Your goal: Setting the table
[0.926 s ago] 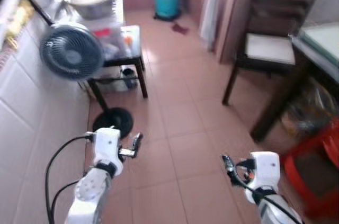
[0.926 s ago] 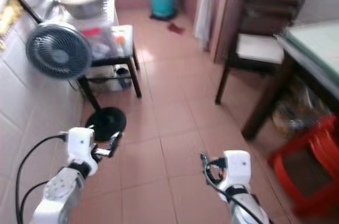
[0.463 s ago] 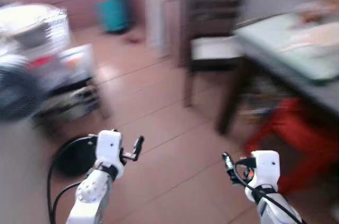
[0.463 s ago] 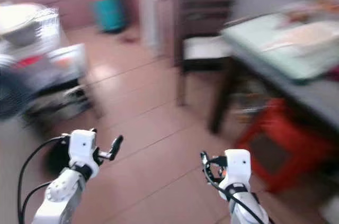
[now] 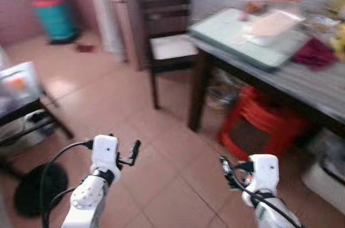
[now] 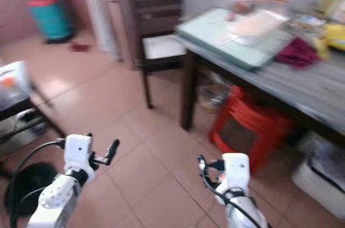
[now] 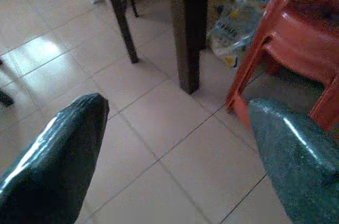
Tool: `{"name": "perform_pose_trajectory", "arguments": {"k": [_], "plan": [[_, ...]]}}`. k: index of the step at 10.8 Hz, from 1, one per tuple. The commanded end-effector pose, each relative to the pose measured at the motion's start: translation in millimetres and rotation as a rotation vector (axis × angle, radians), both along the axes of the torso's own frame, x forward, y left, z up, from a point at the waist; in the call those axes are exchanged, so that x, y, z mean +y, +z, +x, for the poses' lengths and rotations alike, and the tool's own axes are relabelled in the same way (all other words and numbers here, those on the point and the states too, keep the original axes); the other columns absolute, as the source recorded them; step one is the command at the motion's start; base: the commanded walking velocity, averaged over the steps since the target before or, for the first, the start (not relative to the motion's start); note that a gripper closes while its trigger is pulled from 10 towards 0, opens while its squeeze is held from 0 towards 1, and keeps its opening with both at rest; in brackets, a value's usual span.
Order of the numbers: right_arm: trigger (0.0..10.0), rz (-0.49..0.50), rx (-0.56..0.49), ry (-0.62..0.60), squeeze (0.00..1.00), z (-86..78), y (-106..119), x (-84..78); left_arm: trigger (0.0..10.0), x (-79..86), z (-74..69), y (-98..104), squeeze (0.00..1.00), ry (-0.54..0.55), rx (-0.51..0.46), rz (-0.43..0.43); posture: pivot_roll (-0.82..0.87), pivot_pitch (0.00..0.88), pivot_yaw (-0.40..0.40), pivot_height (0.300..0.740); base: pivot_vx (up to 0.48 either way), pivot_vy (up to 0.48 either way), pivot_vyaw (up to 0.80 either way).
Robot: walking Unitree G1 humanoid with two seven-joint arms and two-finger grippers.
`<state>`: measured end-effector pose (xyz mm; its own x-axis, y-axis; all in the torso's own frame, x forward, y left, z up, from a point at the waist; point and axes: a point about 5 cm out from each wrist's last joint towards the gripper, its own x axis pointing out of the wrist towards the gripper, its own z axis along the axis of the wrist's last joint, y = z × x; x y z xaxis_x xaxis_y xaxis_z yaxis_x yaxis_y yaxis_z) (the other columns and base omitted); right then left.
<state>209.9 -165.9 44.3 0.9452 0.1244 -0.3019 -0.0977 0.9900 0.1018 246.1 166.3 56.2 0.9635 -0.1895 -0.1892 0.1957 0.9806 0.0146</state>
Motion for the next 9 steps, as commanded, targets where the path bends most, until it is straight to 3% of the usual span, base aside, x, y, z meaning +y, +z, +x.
{"name": "perform_pose_trajectory", "arguments": {"k": [1,6,9], "plan": [[10.0,0.003,-0.005,-0.003,0.0,0.7,2.0,0.7,10.0,6.1,-1.4,-3.6,0.0,0.025,0.022,0.018,-0.03,0.098,0.066,0.74,0.0,0.0,0.0],[10.0,0.018,0.009,-0.006,0.0,0.3,-0.1,1.8,10.0,10.3,-0.6,-7.8,0.0,0.049,0.051,0.058,-0.03,0.098,0.072,0.74,0.0,0.0,0.0],[10.0,0.016,0.014,-0.001,0.0,1.1,-0.9,2.5,10.0,9.9,-1.3,-9.3,0.0,0.049,0.065,0.065,-0.02,0.093,0.069,0.74,0.0,0.0,-0.79]]}}
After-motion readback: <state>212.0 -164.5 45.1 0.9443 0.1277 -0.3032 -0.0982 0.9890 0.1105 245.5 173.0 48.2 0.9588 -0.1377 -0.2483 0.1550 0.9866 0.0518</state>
